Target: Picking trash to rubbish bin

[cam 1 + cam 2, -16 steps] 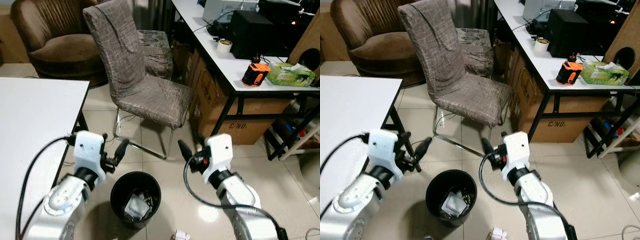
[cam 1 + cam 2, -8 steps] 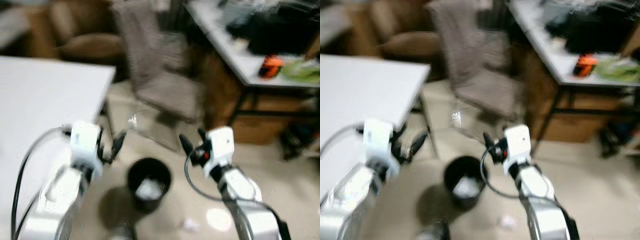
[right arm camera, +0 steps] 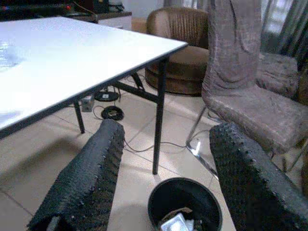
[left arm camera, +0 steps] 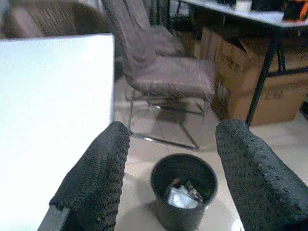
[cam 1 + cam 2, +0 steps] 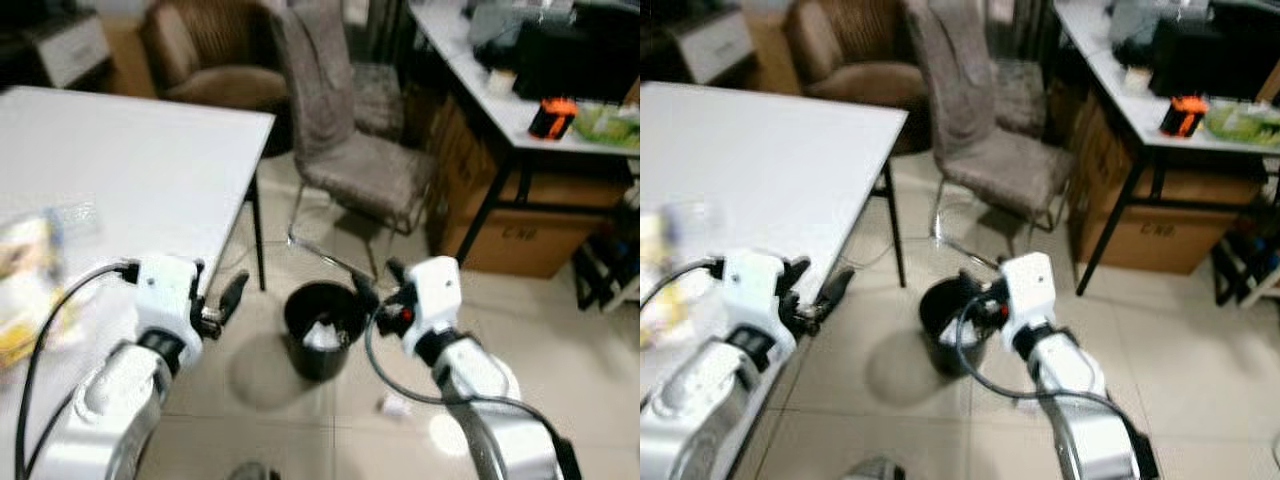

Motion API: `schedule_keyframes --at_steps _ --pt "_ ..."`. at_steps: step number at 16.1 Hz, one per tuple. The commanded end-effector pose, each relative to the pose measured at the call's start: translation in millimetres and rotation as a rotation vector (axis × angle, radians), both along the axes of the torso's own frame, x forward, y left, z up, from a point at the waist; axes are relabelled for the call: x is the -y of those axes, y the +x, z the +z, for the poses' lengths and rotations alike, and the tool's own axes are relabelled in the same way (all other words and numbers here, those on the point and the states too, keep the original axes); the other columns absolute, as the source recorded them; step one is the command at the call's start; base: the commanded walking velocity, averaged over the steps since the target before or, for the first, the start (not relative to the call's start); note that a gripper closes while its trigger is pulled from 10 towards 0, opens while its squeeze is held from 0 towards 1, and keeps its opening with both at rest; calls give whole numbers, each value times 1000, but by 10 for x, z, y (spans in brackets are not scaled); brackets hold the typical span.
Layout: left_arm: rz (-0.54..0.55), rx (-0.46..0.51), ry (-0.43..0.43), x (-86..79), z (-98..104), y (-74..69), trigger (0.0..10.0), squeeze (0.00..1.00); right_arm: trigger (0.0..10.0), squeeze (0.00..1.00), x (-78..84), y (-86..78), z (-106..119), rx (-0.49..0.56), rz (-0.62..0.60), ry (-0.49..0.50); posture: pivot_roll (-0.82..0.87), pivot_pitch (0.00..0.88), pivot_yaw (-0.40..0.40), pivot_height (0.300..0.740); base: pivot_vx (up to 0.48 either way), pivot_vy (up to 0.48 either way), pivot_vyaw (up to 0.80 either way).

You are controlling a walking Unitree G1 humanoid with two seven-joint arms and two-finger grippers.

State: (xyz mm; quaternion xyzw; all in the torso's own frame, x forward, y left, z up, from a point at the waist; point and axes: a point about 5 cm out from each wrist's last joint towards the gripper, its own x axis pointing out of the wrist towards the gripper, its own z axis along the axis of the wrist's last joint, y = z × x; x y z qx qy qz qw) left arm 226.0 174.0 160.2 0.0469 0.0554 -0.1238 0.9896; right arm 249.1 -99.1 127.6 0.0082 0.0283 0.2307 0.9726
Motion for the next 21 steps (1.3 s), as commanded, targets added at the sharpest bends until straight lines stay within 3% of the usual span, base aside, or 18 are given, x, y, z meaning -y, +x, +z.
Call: schedule_keyframes --at_steps 1,8,13,19,21 --pt "17 15 4 -25 44 9 10000 0 10000 0 -33 9 20 10 14 1 58 0 -68 740 -285 0 800" --pt "27 18 10 -44 60 5 10000 0 10000 0 -57 24 32 21 48 -3 62 0 -71 740 -274 0 800" --pt "70 6 57 -72 3 18 10000 0 10000 0 -25 15 -1 20 36 -1 59 0 -62 740 0 0 751" --pt "65 -14 37 -59 -52 26 10000 0 10000 0 6 -16 -94 -39 -8 28 52 0 -55 740 0 0 0" --pt "63 -14 49 -33 -96 36 10000 0 10000 0 -7 -28 -114 -47 12 8 53 0 -60 740 0 0 800"
